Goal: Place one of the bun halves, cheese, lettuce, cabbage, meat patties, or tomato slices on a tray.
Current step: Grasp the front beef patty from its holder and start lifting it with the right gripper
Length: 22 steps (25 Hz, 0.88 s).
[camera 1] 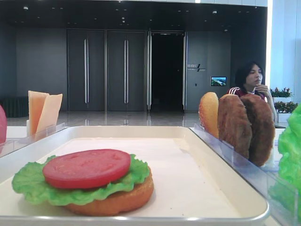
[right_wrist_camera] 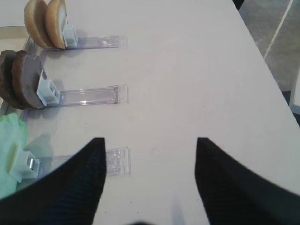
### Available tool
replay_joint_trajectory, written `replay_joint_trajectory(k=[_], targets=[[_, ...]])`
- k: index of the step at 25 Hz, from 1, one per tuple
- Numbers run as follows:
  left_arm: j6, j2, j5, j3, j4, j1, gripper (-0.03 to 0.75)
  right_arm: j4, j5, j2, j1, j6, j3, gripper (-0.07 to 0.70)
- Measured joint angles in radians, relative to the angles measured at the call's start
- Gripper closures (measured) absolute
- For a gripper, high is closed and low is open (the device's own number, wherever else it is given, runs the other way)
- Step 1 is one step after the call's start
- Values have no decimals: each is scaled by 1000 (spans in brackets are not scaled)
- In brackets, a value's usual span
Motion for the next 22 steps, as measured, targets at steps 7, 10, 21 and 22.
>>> replay_joint_trajectory(k=[7,10,21,22], targets=[[0,0,0,0,0,0,137,0,0,0,1,0,0,202],[0,0,0,0,0,0,137,0,0,0,1,0,0,202],[0,0,0,0,0,0,136,1,0,0,1,0,0,202],[0,0,0,0,0,0,136,1,0,0,1,0,0,202]])
